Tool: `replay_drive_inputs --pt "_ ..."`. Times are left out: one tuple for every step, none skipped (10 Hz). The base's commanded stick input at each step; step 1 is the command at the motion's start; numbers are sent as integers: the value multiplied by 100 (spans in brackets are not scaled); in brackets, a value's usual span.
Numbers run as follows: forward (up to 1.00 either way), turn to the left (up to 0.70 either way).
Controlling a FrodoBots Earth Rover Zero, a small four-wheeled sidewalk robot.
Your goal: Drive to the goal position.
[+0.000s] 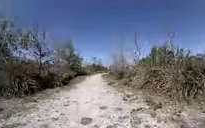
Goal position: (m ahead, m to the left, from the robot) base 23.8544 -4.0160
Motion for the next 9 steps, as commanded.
replay_drive_inputs --pt "70 0" --pt "70 0" --pt "70 0" --pt "70 0" --pt "70 0" --pt "70 0" --pt "70 0" --pt "70 0" --pt "70 0"
